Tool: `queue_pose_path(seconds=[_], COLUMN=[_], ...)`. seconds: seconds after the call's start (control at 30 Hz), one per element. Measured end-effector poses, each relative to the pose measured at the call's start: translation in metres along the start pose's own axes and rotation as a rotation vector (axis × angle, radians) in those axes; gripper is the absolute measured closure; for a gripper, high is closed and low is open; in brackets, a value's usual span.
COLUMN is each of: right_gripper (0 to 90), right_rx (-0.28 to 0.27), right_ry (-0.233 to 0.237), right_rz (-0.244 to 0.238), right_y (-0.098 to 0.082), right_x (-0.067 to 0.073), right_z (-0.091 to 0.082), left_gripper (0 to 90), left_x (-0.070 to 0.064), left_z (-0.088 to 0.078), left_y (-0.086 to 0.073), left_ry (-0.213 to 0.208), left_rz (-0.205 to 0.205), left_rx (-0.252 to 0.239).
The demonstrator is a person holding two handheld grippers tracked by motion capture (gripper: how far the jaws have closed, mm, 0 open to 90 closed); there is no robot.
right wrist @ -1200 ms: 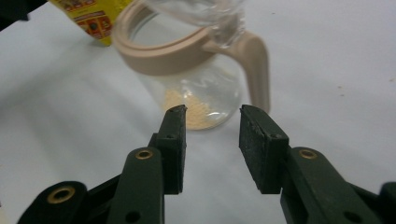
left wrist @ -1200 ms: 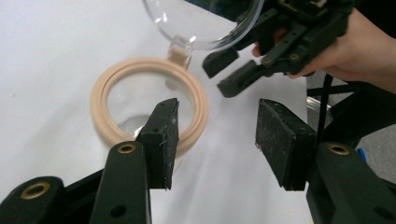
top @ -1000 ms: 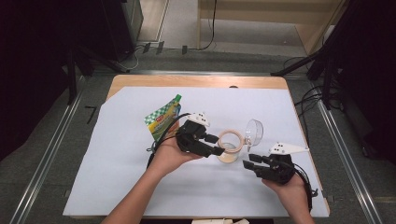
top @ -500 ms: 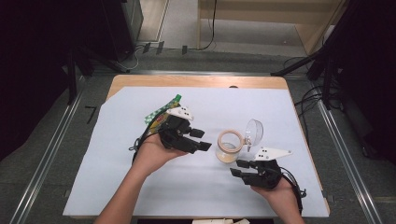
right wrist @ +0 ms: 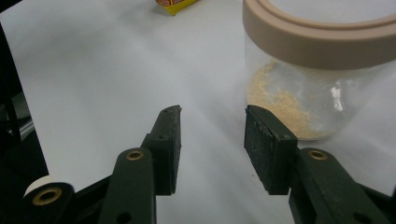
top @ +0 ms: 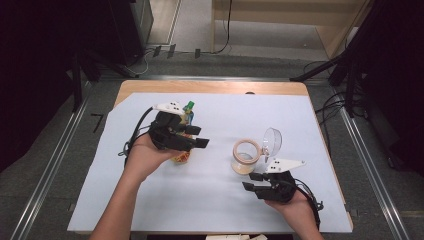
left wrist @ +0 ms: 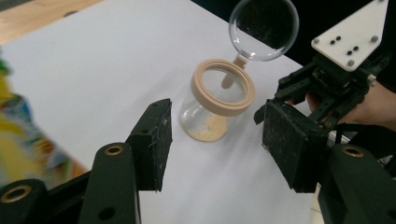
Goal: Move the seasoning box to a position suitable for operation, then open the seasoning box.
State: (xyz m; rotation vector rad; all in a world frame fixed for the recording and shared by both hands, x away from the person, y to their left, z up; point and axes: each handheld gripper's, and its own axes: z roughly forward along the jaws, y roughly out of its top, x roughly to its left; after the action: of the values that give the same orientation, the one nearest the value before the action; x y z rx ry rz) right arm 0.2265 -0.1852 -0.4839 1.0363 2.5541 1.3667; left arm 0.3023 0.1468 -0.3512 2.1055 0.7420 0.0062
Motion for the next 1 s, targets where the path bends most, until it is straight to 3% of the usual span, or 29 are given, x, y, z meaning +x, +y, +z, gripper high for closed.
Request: queue_pose_path(seconds=[0.23, 0.33, 0.8, 1.0], right_gripper=[57.1, 57.1, 57.1, 57.1], right_rx=[0.009, 0.001, 0.021, 0.022], right_ry=[0.012, 0.02, 0.036, 0.041], right_rz=[-0.002, 0.002, -0.033, -0.033], right_y=[0.001, 0.003, 0.002, 0.003], right_x=[0.003, 0.005, 0.012, 0.013], right_z=[0.005, 0.007, 0.013, 0.014], left_gripper=[42.1, 42.1, 41.0, 40.3], left_x=[0.016, 0.02, 0.025, 0.034], left_z=[-0.024, -0.034, -0.065, -0.073], left_y=[-0.002, -0.003, -0.006, -0.012], left_ry=[0.063, 0.069, 0.142, 0.207], left_rz=[-0.036, -0.047, -0.063, -0.095], left_rx=[-0.02, -0.037, -0.083, -0.082])
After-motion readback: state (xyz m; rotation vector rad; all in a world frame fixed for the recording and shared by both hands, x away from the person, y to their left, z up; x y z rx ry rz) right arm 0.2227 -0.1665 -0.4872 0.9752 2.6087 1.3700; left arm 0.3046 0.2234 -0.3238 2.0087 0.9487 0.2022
